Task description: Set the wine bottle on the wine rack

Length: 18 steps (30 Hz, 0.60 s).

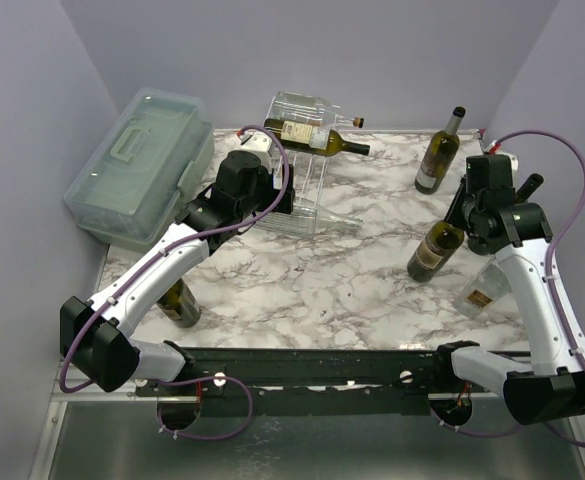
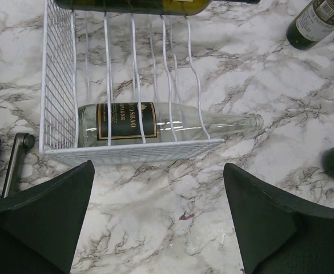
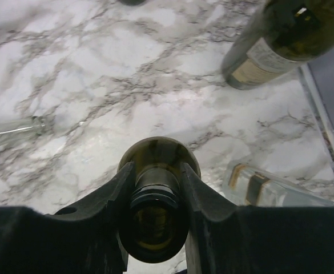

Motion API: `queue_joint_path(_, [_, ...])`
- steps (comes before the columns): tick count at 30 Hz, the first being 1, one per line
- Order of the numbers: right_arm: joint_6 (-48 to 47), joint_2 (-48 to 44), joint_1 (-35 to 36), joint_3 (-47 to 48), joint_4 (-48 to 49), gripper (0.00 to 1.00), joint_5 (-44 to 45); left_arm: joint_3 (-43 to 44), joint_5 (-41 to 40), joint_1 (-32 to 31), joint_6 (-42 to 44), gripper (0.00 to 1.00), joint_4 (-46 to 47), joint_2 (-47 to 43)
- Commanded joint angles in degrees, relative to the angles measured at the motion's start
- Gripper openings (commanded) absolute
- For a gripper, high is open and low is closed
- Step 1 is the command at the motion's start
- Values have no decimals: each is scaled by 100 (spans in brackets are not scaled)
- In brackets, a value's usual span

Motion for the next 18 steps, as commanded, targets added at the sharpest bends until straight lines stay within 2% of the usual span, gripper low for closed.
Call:
queue_joint_path(1, [-53,-66,-24,488,246,1,-948,3,-59,-37,22,97,-27,-66])
queue_joint_path(7, [209,25,-23,720,277,1,-1676,-14,-105,-37,36,97,-27,-101])
queue_joint_path(12, [446,-7,-23,722,454,1,-2719,-14,-202,-37,76,96,-28,-142])
queue_joint_path(18, [1261,174,-24,644,1082,1,-3786,-38,-357,-37,85,96,-29,-273])
